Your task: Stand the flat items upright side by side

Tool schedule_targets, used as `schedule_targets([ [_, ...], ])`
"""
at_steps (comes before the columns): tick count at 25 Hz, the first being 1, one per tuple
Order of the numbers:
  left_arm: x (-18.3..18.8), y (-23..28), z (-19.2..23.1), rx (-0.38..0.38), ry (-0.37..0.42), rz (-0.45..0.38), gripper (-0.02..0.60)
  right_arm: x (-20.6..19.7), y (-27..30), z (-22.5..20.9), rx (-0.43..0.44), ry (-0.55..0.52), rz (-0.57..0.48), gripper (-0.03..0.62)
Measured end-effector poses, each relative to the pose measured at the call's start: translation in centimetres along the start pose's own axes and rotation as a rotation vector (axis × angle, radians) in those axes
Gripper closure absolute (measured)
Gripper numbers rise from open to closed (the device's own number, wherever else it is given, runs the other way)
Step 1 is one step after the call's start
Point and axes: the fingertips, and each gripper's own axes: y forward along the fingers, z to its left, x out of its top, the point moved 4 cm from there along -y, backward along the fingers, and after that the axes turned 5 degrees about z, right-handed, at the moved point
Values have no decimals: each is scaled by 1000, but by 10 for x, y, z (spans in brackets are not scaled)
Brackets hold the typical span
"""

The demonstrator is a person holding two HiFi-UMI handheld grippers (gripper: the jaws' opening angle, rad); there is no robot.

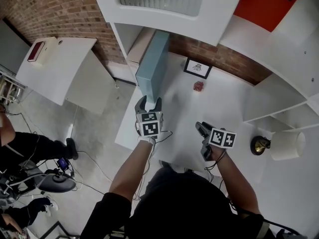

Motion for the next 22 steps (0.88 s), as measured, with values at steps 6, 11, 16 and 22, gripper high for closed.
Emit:
schedule_targets([
  [6,18,22,7,1,-30,-13,344,-6,-9,-5,-10,8,-6,430],
  [11,26,39,4,6,-6,-7,344,-9,-21,-22,-35,37,-28,433],
  [16,36,54,1,8,23,9,344,-4,-27,-17,-23,26,-47,437],
  [22,34,47,-3,-3,29,6,344,0,-35,-8,-26,-72,-60,439],
])
